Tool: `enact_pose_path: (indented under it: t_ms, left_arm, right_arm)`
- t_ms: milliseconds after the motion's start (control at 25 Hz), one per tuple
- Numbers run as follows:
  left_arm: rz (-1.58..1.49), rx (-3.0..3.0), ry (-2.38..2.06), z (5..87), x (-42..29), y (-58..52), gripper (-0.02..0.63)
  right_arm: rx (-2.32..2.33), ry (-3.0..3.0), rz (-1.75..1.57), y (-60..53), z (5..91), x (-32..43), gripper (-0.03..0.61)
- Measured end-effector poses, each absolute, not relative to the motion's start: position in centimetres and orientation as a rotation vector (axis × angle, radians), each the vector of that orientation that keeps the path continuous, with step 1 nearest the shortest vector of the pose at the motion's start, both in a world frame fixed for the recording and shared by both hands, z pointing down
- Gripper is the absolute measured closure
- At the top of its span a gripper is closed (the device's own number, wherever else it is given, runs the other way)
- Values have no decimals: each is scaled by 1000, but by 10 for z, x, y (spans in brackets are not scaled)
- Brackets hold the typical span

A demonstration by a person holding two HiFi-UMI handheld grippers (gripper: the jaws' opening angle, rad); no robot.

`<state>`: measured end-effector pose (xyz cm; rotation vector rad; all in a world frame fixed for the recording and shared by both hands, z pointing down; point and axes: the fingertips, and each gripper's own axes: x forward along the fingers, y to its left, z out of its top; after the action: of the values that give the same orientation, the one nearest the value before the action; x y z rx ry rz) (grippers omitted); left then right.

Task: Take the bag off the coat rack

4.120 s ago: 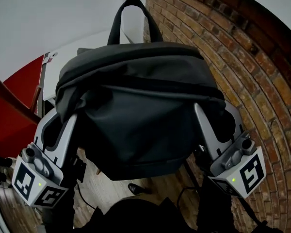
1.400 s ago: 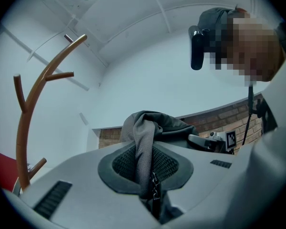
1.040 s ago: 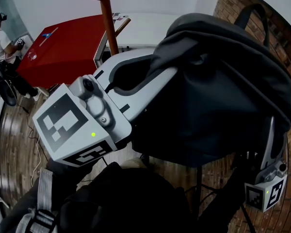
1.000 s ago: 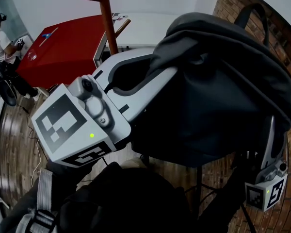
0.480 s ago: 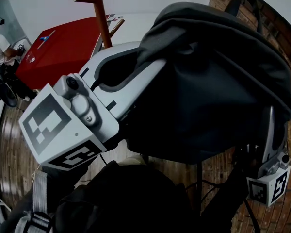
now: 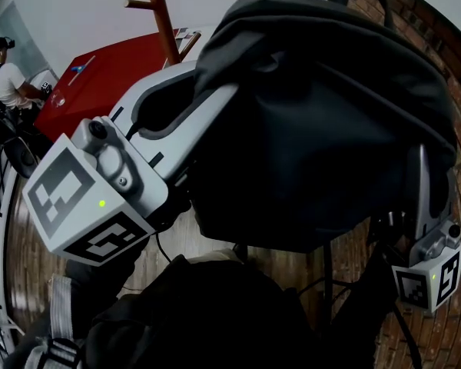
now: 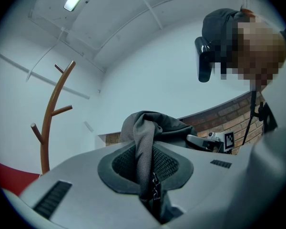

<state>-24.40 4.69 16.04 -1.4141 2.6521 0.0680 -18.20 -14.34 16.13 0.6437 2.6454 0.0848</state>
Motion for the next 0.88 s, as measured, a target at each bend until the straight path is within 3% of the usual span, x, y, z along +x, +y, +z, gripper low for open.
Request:
enact_pose_path:
  t_ms: [880]
  left_arm:
    - [37,-1439,2651,159,-239,41,548]
  right_arm:
    - [667,2610,68,-142,158,-183,541]
